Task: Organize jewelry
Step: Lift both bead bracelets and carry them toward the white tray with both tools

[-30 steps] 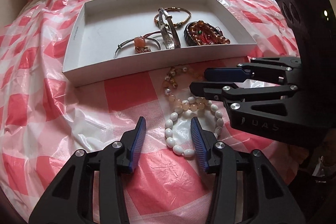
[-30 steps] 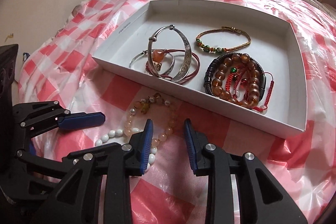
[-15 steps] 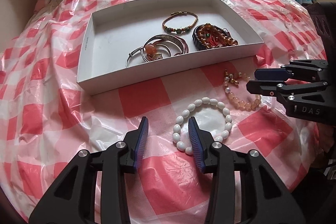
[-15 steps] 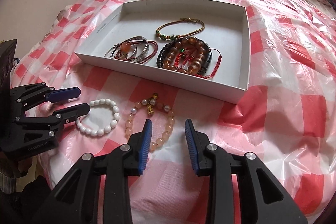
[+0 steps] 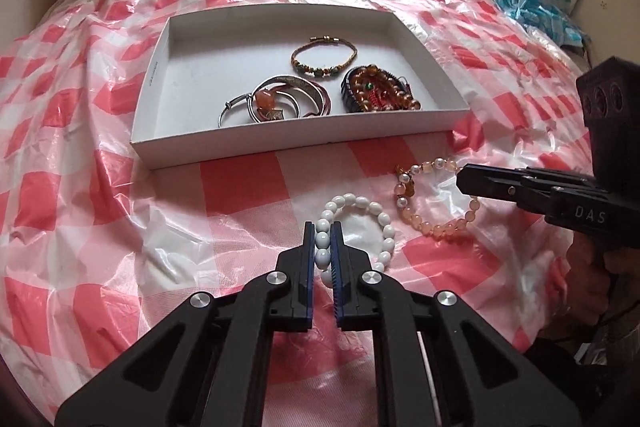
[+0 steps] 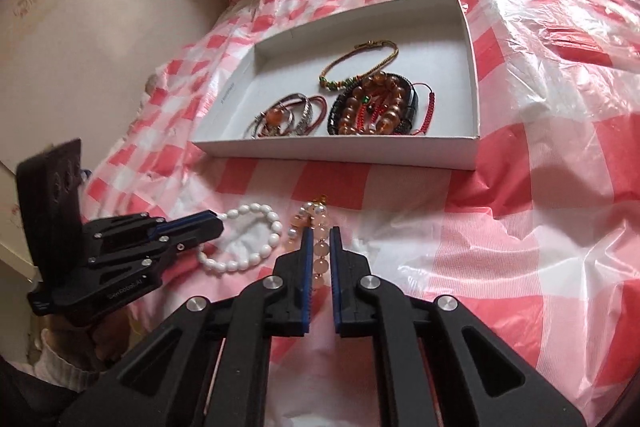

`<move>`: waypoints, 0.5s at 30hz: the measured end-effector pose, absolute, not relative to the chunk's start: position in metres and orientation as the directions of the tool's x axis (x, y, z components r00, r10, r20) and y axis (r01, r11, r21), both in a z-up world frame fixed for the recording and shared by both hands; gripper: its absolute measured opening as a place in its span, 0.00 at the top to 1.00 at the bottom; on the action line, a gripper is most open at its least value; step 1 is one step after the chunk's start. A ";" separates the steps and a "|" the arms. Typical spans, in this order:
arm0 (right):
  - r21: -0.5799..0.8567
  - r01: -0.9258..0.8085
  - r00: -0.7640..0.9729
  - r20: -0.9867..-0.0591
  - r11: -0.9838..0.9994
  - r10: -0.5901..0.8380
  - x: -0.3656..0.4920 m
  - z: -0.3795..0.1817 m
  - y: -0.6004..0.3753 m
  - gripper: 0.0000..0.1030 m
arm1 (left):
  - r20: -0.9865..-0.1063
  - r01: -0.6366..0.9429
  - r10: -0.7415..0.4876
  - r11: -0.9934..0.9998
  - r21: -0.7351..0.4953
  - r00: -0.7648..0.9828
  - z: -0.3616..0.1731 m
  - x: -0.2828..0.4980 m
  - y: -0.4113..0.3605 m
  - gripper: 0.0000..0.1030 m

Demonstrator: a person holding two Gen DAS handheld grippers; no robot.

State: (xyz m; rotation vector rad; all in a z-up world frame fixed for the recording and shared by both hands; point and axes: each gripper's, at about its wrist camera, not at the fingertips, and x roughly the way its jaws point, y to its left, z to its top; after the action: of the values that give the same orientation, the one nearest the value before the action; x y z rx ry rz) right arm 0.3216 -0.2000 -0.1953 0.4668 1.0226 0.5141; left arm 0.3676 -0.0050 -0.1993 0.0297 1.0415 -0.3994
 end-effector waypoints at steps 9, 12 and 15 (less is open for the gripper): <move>0.694 -0.212 0.502 -0.526 0.688 0.686 0.298 -0.150 -0.212 0.92 | -0.791 0.334 -0.330 0.927 -0.169 0.516 -0.153 0.348 -0.007 0.93; 0.703 -0.236 0.530 -0.485 0.671 0.695 0.287 -0.131 -0.217 0.92 | -0.773 0.326 -0.315 0.934 -0.148 0.550 -0.138 0.339 -0.007 0.93; 0.698 -0.264 0.552 -0.457 0.666 0.698 0.277 -0.113 -0.218 0.92 | -0.756 0.314 -0.298 0.940 -0.129 0.583 -0.123 0.330 -0.005 0.93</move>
State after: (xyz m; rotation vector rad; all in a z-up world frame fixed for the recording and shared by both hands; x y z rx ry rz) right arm 0.2769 -0.2181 -0.1133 0.6126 0.7953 0.6125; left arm 0.3302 -0.0053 -0.1228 0.0196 0.8783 -0.3577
